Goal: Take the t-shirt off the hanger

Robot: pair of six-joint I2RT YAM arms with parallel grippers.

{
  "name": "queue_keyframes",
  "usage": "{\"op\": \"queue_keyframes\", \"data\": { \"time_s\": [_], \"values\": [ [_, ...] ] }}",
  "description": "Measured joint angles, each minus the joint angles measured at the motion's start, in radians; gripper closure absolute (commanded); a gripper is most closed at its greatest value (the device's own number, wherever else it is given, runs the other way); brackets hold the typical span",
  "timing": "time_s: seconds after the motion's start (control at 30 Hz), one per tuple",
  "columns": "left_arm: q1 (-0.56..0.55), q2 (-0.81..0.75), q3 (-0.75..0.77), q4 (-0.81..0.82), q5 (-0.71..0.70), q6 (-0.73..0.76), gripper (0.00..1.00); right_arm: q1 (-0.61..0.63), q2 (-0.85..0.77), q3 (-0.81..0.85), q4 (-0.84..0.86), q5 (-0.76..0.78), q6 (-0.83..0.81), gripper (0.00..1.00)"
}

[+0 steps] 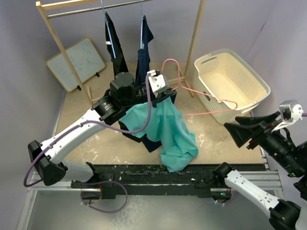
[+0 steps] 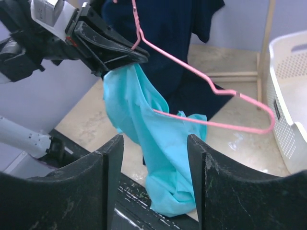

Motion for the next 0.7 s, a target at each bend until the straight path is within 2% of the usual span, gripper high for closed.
{"op": "queue_keyframes", "data": {
  "time_s": [0.2,0.47,0.7],
  "values": [
    [0.0,-0.008,0.02,-0.009,0.201,0.003,1.0,0.001,0.027,0.011,0.0,-0.054,-0.043,0.41],
    [0.0,-0.031,0.008,-0.058,0.308,0.003,1.0,0.002,0.038,-0.049,0.014,-0.095,-0.064,0.43],
    [0.0,-0.077,-0.014,-0.044,0.329,-0.005,1.0,0.002,0.052,-0.115,0.018,-0.157,-0.07,0.59]
  ]
}}
